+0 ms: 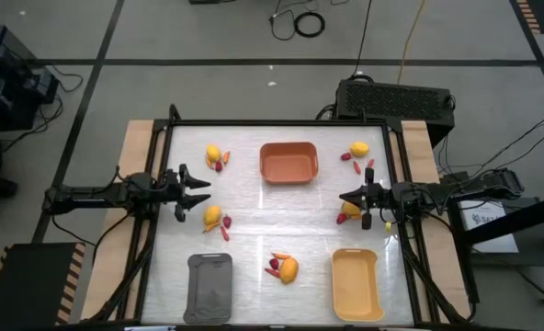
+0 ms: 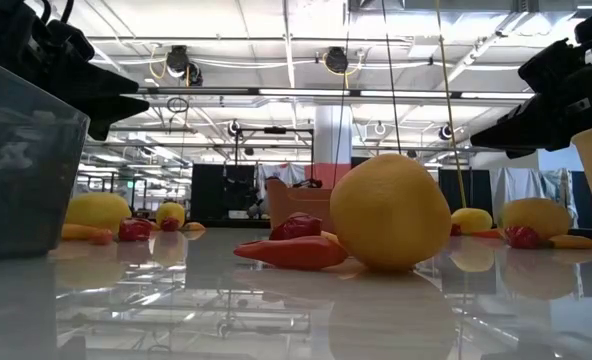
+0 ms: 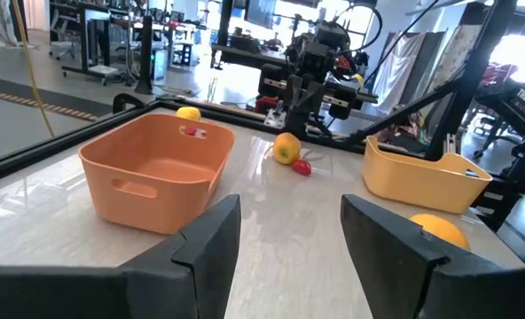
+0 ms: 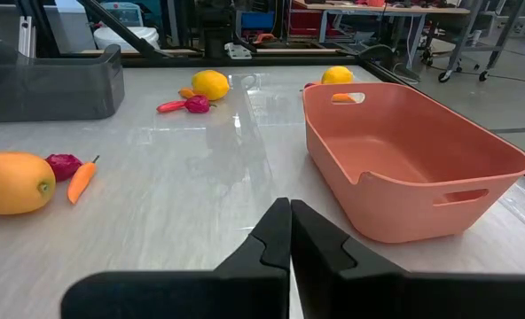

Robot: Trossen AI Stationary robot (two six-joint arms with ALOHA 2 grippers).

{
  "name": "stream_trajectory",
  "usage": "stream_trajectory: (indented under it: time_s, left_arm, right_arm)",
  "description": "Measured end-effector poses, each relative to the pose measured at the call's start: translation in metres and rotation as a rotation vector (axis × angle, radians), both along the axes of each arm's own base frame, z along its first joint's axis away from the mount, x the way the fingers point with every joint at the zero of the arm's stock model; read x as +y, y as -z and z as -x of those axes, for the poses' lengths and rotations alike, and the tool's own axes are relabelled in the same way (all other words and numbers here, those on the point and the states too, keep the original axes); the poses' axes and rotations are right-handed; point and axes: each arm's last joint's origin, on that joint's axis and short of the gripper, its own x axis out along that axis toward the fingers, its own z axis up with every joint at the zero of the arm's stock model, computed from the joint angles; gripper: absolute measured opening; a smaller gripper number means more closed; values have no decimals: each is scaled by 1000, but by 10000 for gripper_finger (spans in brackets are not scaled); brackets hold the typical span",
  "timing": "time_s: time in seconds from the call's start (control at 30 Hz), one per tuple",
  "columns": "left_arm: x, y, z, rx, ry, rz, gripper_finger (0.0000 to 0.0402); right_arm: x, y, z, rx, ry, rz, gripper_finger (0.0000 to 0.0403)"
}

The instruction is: Sort produce into baskets

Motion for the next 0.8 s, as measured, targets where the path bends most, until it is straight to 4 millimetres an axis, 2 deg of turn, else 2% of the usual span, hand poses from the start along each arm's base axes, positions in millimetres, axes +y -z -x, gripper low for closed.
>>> stream_trajectory:
  time_s: [0.37,0.57,0.7,0.8]
  left_arm:
    - [0,-1,0,-8,-1,4,203]
    - [1,-4,0,-58,-26,254,203]
    - [3,-3,0,-60,-98,256,203]
    - [3,-2,-1,-36,-102,211,203]
  right_arm:
    - [0,-2,0,-25,0,-4,0]
    - [0,-3,-1,-31,0,-5,0]
    - [0,-4,-1,-49,9,-42,0]
    - [-1,-14,-2,-144,36,1,0]
